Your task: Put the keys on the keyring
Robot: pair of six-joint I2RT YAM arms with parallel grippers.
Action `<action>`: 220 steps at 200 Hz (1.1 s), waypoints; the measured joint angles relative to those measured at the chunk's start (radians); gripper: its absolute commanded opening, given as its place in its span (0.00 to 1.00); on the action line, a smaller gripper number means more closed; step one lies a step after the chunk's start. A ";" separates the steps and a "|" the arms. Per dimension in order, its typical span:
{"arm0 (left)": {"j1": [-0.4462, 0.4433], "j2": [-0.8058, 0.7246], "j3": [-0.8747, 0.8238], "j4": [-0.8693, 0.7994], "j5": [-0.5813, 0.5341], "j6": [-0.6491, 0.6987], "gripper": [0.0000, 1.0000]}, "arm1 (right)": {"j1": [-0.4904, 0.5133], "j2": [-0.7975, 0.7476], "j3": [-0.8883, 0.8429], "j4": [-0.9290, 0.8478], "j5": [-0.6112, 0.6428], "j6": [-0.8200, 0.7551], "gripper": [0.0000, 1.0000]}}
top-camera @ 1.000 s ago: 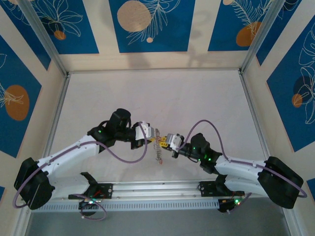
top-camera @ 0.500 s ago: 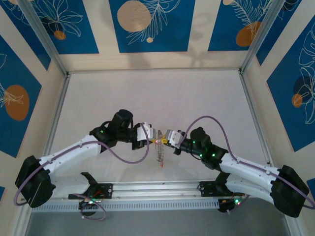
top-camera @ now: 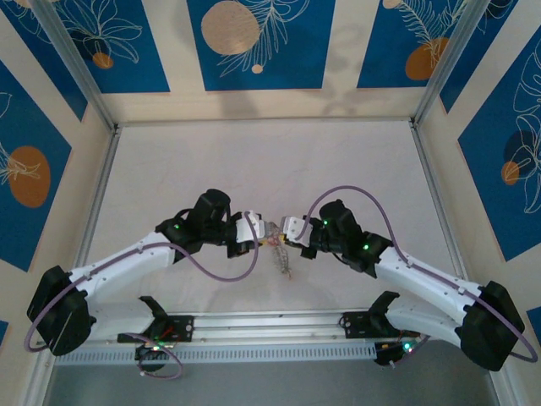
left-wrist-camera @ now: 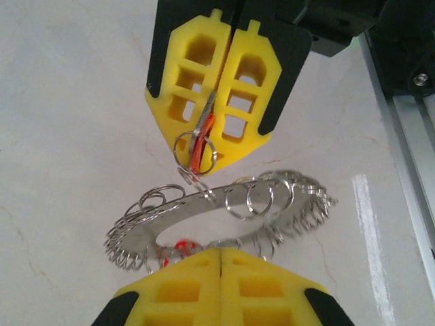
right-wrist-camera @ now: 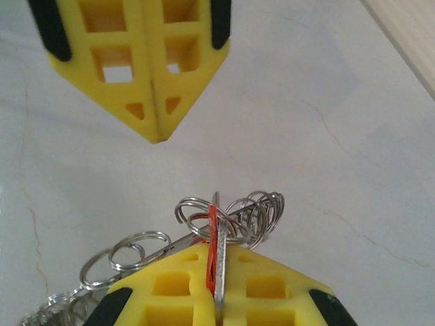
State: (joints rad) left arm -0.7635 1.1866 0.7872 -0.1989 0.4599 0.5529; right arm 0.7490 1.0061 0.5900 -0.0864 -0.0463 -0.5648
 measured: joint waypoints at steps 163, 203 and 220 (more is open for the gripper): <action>0.159 -0.036 -0.035 0.117 -0.270 -0.354 0.38 | 0.068 0.097 0.159 -0.349 0.603 -0.815 0.00; 0.159 -0.080 -0.056 0.136 -0.302 -0.410 0.38 | 0.032 0.085 0.146 -0.356 0.671 -1.001 0.00; 0.159 -0.094 -0.063 0.141 -0.314 -0.427 0.38 | 0.014 0.065 0.136 -0.343 0.679 -1.061 0.00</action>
State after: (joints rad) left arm -0.6041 1.0924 0.7242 -0.0582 0.1463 0.1257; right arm 0.7635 1.0710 0.7261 -0.4290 0.6327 -1.6257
